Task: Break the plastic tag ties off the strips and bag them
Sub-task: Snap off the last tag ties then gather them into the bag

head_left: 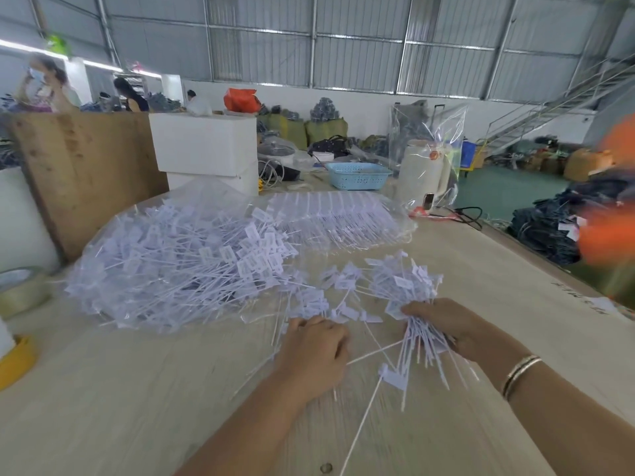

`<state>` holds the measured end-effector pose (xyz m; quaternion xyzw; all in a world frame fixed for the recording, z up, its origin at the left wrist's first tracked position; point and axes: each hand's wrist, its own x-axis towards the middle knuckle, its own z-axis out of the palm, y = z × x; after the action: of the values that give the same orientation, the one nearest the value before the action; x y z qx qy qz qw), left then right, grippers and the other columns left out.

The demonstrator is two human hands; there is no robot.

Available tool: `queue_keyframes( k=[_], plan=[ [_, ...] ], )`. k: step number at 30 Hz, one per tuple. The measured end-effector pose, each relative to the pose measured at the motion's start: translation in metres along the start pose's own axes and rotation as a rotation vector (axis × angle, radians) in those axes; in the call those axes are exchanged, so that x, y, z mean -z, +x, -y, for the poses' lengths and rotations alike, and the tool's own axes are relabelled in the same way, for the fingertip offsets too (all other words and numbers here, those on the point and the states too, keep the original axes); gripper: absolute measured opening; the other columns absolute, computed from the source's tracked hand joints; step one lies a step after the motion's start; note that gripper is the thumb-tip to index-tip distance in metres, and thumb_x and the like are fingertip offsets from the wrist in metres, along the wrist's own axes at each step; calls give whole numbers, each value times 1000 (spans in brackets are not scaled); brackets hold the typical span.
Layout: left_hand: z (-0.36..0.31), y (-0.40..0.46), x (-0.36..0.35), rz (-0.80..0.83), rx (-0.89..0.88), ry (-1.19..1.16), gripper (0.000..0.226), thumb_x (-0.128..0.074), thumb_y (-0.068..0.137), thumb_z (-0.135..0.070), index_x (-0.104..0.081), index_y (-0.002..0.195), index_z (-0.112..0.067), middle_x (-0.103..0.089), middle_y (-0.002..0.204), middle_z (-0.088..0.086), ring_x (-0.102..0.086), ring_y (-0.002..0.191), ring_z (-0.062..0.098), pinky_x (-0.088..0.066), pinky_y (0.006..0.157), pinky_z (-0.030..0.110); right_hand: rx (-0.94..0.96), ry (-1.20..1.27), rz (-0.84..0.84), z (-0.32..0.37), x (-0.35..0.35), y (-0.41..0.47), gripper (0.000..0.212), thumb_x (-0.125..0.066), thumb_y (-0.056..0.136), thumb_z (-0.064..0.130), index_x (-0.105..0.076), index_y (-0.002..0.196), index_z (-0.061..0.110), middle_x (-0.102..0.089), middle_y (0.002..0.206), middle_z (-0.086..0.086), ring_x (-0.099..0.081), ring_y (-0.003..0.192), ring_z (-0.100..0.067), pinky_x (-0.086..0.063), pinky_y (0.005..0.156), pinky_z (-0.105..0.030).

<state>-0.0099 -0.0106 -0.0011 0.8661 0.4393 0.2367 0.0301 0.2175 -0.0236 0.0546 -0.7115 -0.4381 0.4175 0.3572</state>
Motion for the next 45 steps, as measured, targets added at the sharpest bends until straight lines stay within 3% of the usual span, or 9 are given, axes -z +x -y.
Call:
queue_keyframes(
  k=[5,12,15,18,23,30,34,39,45],
  plan=[
    [3,2,17,-112,128,-69,25,-43,91,-30,-63,82,-20,-64,73,-5,-57,73,14,-31,76,26,-6,139,-15,-1,11,-6,19,-63,88,21,-64,84,2,-66,54,-7,-62,44,-17,-49,43,-21],
    [-3,3,29,-187,190,-166,29,-49,88,-21,-44,60,-20,-47,53,-2,-54,60,24,-27,58,28,93,132,33,7,17,-13,27,-64,86,32,-67,90,5,-65,70,-13,-60,51,-18,-51,52,-26],
    [-3,11,33,-282,99,-246,10,-52,90,-19,-60,86,-19,-59,86,-7,-55,80,14,-42,71,30,136,153,41,16,20,-16,25,-64,85,32,-67,89,8,-64,74,-14,-60,55,-20,-51,59,-30],
    [-7,27,32,-241,168,-394,29,-51,93,-25,-52,121,-18,-49,124,-5,-48,113,12,-39,91,25,163,128,90,24,19,-19,22,-67,83,31,-67,86,9,-66,70,-10,-60,56,-21,-51,61,-31],
    [-6,62,35,-204,322,-228,51,-51,92,-32,-34,139,-24,-40,139,2,-35,128,25,-32,105,40,176,95,174,27,6,-20,20,-67,81,33,-67,90,15,-70,69,1,-66,58,-14,-50,61,-30],
    [-13,79,25,71,769,-1288,23,-42,98,-31,-56,94,-13,-62,81,5,-56,71,15,-40,63,28,145,-13,204,11,-4,-18,20,-65,84,33,-66,95,15,-70,82,3,-67,70,-12,-50,70,-30],
    [-18,81,20,164,684,-1032,49,-35,94,-56,-55,117,-17,-57,101,1,-54,85,18,-42,77,31,156,-53,266,6,-22,-16,24,-65,83,27,-68,102,12,-71,101,-9,-67,94,-26,-48,96,-44],
    [-20,83,14,117,680,-845,39,-40,97,-23,-39,133,-7,-53,125,16,-53,113,30,-44,83,34,131,-13,330,8,-36,-12,22,-67,82,19,-69,101,11,-72,97,-10,-69,90,-26,-51,91,-43],
    [-23,73,9,117,557,-786,28,-39,100,-28,-49,119,-11,-56,87,0,-52,69,8,-45,50,18,82,82,321,8,-42,-7,32,-66,84,24,-64,112,9,-69,107,-12,-65,99,-30,-47,96,-46]
  ],
)
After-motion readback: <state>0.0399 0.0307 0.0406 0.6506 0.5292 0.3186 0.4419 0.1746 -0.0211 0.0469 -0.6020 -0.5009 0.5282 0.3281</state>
